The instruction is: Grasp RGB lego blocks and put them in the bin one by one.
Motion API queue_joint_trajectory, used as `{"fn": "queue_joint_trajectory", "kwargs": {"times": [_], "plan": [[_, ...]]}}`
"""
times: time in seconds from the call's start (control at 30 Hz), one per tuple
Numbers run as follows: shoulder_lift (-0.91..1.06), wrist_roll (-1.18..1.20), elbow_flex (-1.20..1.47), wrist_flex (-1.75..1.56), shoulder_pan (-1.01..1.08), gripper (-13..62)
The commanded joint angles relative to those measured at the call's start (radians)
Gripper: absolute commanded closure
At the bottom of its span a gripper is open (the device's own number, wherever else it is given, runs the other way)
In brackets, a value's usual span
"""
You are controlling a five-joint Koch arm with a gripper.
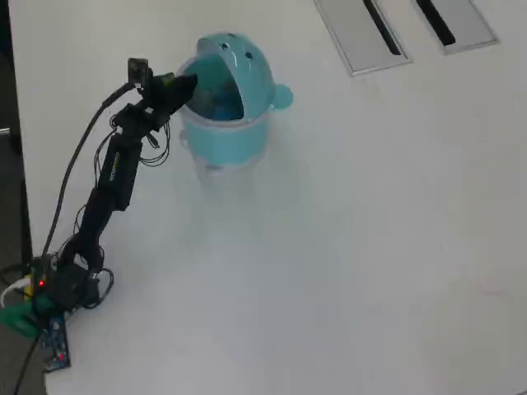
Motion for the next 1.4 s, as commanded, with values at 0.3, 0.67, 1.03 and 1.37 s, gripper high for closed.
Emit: {"fn": "queue_joint_trajectory", "kwargs": {"times": [0.3,0.67,1.03,1.37], "plan": [[0.196,0.089,-0.044,0.284,0.012,21.6],[0.318,0.098,-0.043,0.425,0.02,21.5],[0.448,0.193,-0.043,0.497,0.02,21.5],[0.632,0.196,0.143,0.589,0.052,21.6]]}}
